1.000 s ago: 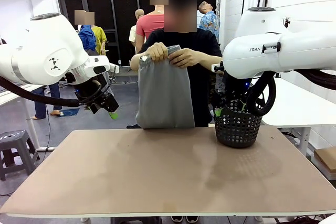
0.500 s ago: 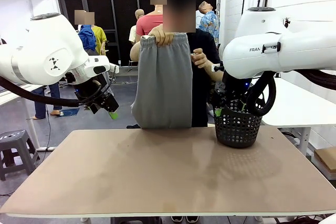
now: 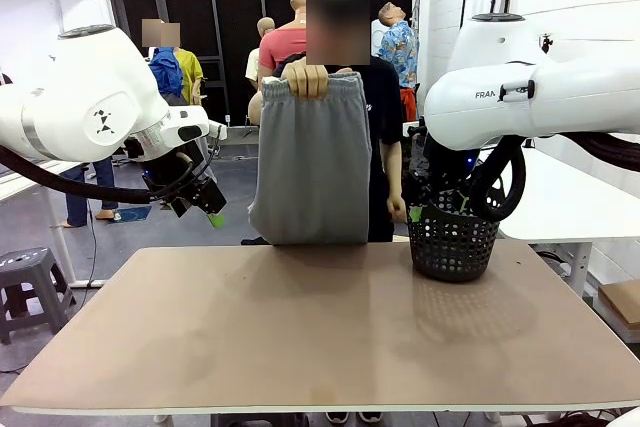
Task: Fold the training pants.
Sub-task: Grab both ends of the Training pants handed by a person.
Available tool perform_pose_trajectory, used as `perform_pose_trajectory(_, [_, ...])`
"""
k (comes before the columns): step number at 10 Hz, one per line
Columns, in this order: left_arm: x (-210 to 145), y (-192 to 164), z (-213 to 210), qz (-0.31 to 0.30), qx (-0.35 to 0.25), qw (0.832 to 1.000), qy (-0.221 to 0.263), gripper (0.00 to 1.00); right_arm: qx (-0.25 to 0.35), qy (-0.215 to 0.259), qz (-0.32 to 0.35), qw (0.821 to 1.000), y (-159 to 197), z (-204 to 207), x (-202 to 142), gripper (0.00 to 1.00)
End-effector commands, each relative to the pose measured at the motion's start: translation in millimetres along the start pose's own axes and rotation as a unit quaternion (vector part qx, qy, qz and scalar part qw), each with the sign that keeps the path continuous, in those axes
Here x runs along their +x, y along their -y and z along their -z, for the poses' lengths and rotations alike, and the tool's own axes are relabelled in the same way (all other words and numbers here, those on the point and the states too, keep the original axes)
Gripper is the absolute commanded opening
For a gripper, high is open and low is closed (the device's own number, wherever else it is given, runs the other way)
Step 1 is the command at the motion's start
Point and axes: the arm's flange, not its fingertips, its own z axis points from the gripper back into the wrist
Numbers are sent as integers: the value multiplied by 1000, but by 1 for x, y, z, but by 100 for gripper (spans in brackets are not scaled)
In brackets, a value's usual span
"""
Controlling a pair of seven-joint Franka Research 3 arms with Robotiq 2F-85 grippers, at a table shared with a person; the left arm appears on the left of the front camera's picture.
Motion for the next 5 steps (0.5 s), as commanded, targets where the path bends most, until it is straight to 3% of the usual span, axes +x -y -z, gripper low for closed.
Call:
perform_pose_trajectory(1, [1, -2, 0, 3, -1, 1000, 3, 100, 0, -2, -5, 1000, 0, 0, 0, 100])
perform_pose_trajectory(5, [1, -2, 0, 3, -1, 1000, 3, 100, 0, -2, -5, 1000, 0, 0, 0, 100])
